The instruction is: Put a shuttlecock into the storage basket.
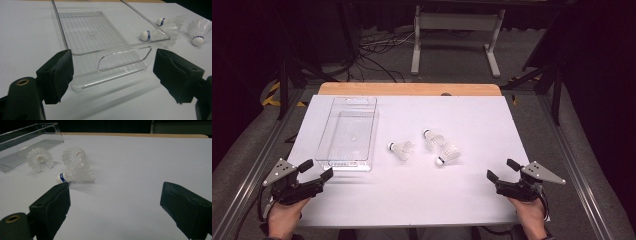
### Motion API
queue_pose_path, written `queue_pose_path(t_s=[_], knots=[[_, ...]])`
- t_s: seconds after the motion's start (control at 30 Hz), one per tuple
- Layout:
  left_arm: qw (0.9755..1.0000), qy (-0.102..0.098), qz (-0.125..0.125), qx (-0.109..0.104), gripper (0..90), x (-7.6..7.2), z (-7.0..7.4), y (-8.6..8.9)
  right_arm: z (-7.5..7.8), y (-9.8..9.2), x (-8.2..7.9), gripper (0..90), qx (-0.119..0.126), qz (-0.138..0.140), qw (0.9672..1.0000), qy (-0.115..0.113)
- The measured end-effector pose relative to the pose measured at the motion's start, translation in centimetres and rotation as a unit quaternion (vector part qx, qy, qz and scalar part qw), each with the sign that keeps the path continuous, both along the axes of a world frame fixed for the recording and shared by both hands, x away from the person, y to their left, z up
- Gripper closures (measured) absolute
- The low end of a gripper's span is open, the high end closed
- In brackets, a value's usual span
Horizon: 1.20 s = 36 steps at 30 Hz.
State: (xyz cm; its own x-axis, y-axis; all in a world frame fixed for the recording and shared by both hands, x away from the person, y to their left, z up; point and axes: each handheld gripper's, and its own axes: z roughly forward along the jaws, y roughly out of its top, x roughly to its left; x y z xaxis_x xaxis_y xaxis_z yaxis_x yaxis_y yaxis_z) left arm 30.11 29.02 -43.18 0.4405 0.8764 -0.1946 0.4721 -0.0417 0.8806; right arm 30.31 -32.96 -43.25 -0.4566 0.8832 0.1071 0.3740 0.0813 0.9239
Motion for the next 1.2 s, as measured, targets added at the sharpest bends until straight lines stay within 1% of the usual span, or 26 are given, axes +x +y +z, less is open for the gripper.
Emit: queue_pose_path(t_s=[0.13, 0.2, 0.37, 0.4, 0.57, 0.73, 0.97, 1.1, 1.2], knots=[[1.0000, 0.002, 0.001, -0.002, 17.8, -0.08, 0.01, -0.07, -0.04, 0.02, 0.00, 10.0, -0.003, 0.000, 1.0000, 0.001], [1.0000, 0.005, -0.001, 0.001, 17.7, -0.11, 0.00, -0.07, -0.02, 0.05, 0.00, 10.0, -0.002, 0.000, 1.0000, 0.001], [1.0000, 0.005, 0.002, -0.002, 17.6, -0.14, 0.01, -0.08, -0.11, 0.11, 0.06, 9.9, -0.009, 0.001, 0.9999, 0.006], [1.0000, 0.002, 0.001, -0.004, 17.7, -0.16, 0.02, -0.08, -0.12, 0.09, 0.07, 9.9, -0.010, 0.001, 0.9999, 0.007], [1.0000, 0.004, 0.000, -0.004, 17.6, -0.33, 0.10, -0.17, -0.12, 0.10, 0.06, 9.9, -0.010, 0.002, 0.9999, 0.009], [1.0000, 0.002, -0.003, -0.002, 17.5, -0.43, 0.13, -0.29, -0.13, 0.17, 0.03, 9.9, -0.011, 0.003, 0.9999, 0.010], [1.0000, 0.000, -0.005, -0.006, 17.6, -0.54, 0.32, -0.48, -0.15, 0.23, 0.05, 9.9, -0.013, 0.005, 0.9998, 0.012], [0.9999, -0.003, -0.011, -0.002, 17.8, -0.53, 0.50, -0.69, -0.14, 0.22, 0.03, 9.9, -0.013, 0.005, 0.9998, 0.011], [0.9999, -0.005, -0.011, 0.000, 17.8, -0.57, 0.63, -0.90, -0.15, 0.25, 0.04, 9.9, -0.014, 0.005, 0.9998, 0.012]])
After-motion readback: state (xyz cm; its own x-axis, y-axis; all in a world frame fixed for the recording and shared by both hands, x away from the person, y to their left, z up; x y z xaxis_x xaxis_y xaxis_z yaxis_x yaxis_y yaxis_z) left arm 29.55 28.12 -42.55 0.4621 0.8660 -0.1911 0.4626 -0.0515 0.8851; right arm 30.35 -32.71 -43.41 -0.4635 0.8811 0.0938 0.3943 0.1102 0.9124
